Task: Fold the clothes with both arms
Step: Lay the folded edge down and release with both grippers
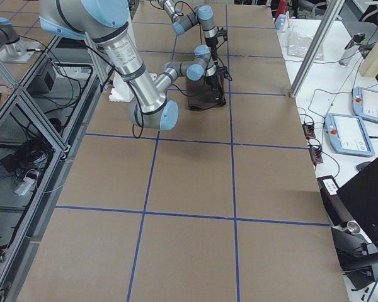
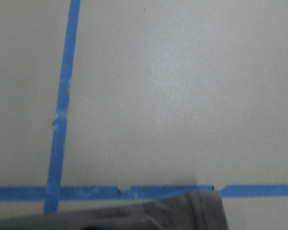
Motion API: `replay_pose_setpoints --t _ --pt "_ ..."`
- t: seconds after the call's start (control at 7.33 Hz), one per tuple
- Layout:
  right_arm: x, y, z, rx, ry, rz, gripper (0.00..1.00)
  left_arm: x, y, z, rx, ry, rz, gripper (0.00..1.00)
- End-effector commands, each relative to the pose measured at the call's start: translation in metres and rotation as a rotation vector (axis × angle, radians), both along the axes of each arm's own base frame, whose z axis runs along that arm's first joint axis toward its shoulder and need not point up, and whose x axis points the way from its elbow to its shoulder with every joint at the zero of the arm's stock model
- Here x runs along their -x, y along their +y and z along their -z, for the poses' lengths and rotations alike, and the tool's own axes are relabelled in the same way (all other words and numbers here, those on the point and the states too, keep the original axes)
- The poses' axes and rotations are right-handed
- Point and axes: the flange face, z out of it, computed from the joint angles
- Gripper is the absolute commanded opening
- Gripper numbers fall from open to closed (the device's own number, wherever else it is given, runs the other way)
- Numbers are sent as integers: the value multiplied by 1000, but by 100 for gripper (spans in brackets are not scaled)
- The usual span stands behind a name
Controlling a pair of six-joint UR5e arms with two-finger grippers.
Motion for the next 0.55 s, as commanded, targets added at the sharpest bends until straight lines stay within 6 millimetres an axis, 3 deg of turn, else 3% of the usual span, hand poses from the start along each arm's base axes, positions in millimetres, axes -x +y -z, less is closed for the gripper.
replay_pose_setpoints --t 0.0,0.14,0.27,0.41 --pt "-25 -57 7 52 -3 -43 100 0 1 0 4 3 2 100" --pt "-50 -80 17 96 -49 -37 100 -3 4 0 5 2 -4 100" --pt "-66 -88 31 117 -97 -9 100 -12 4 -9 35 -11 3 100" --pt "-72 -82 37 108 -120 12 100 -31 1 -19 72 -34 10 100"
